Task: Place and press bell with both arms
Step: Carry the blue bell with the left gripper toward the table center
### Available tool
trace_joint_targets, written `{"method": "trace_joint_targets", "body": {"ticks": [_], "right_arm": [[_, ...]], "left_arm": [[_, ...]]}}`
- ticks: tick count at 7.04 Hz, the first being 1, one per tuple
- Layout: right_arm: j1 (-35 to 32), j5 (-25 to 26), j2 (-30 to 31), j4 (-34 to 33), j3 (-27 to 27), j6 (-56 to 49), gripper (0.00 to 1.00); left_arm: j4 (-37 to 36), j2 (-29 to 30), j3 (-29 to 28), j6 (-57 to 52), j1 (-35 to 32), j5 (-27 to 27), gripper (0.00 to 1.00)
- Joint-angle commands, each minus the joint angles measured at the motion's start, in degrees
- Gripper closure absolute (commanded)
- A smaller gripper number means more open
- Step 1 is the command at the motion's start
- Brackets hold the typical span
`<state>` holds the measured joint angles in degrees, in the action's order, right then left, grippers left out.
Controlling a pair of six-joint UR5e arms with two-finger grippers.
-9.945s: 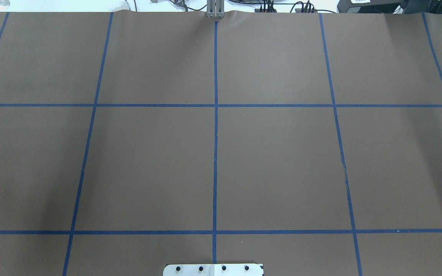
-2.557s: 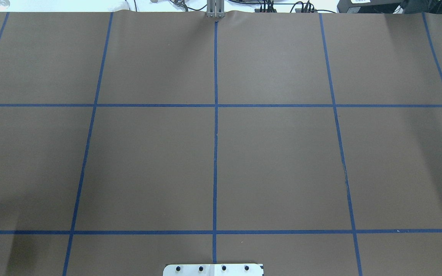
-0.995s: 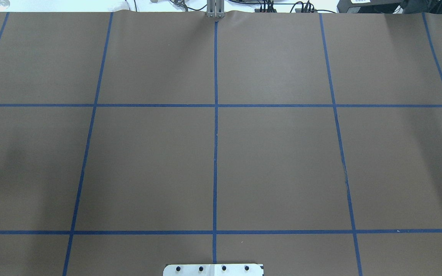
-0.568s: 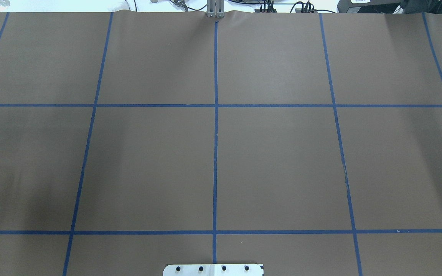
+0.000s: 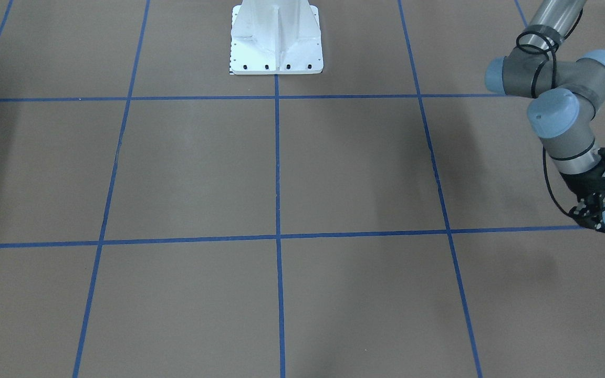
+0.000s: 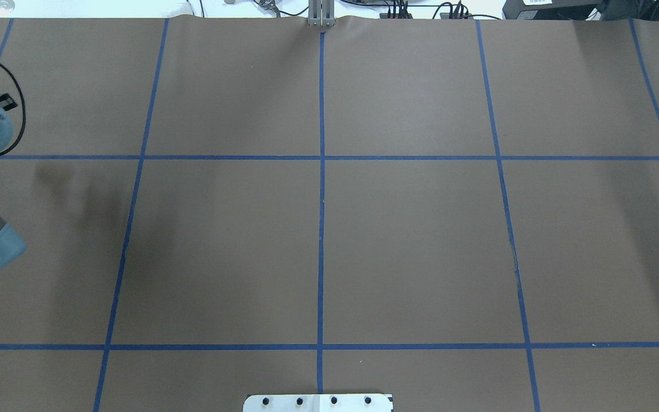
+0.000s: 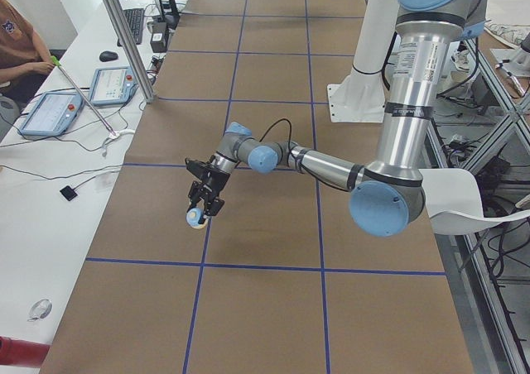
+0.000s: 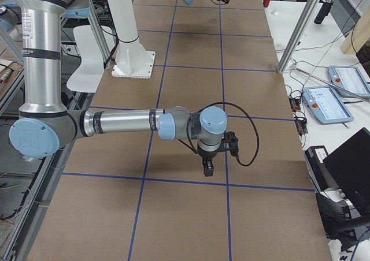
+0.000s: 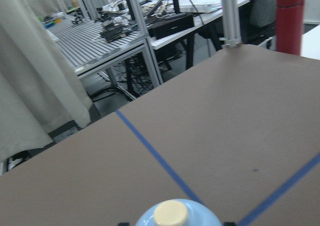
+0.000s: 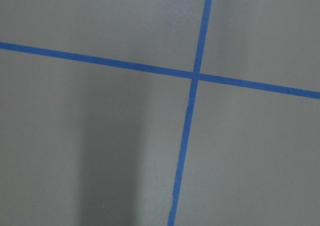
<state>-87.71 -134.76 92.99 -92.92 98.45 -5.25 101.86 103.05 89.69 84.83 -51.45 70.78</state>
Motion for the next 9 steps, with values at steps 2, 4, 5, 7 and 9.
{"method": "trace_joint_targets", "body": {"ticks": [2,4,5,7,9], "right_arm": [[0.0,-0.07,-0.35,0.02,0.16,-0.02,0.0],[0.0,-0.07,-0.79,0.02,0.16,-0.02,0.0],[0.0,-0.24,-0.79,0.02,0.25,-0.02,0.0],[0.0,-0.33,-0.7,0.02,0.43,-0.02,0.0],[0.09,-0.24,-0.79,-0.15,0.08,0.07,0.0]], "left_arm": [[5.7,14.61,-3.46,-12.56,3.79,-0.02,1.0],[15.08,18.32,-7.24,-13.2,9.15,-0.28,1.0],[23.56,20.24,-7.33,-15.55,12.4,-0.37,1.0],[32.5,21.23,-6.99,-19.68,18.3,-0.03,1.0],[47.04,21.84,-9.6,-27.43,24.09,-0.37,1.0]]}}
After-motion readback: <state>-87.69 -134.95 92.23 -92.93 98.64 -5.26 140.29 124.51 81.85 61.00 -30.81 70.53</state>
